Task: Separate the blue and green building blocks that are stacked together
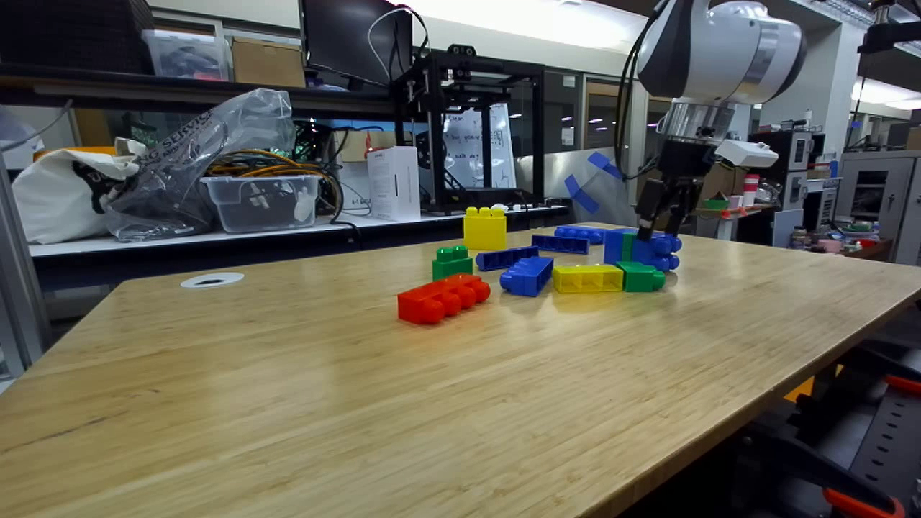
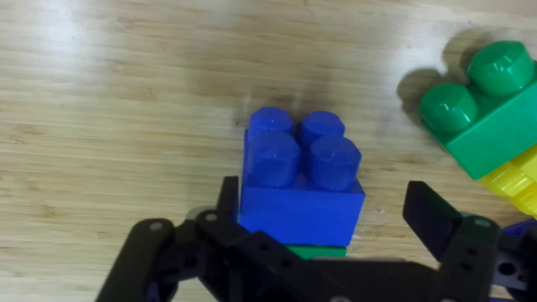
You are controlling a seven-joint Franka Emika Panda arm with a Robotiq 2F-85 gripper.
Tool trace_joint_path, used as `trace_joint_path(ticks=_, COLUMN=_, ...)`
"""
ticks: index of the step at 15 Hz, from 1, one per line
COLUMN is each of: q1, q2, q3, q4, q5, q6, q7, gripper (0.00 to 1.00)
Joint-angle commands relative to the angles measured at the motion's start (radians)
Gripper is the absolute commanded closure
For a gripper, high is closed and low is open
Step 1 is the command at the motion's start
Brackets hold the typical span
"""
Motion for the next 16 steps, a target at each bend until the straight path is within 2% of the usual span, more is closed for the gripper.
trace_joint_path(ticks=1, q1=-0.005, q2=0.045, q3=0.012, q4=0.022, q5=0.047, q6=0.028, q7=-0.065, gripper=0.0)
trace_joint_path(ticks=7, q1=-0.008, q2=0.086, q3=0.018, q4=0.034, q5=0.054, q6=0.043, q7=-0.086, gripper=0.0)
trace_joint_path(ticks=8, q1=-0.008, q2=0.089, q3=0.02, q4=0.035, q5=0.054, q6=0.047, q7=-0.088, gripper=0.25)
trace_joint_path(ticks=10, q1=-0.008, q2=0.09, q3=0.022, q4=0.035, q5=0.049, q6=0.057, q7=-0.082, gripper=0.33)
trace_joint_path(ticks=13, q1=-0.001, q2=0.081, q3=0.014, q4=0.03, q5=0.022, q6=0.069, q7=-0.057, gripper=0.55)
trace_joint_path(ticks=16, q1=-0.003, q2=0.047, q3=-0.004, q4=0.036, q5=-0.015, q6=0.003, q7=-0.047, gripper=0.55)
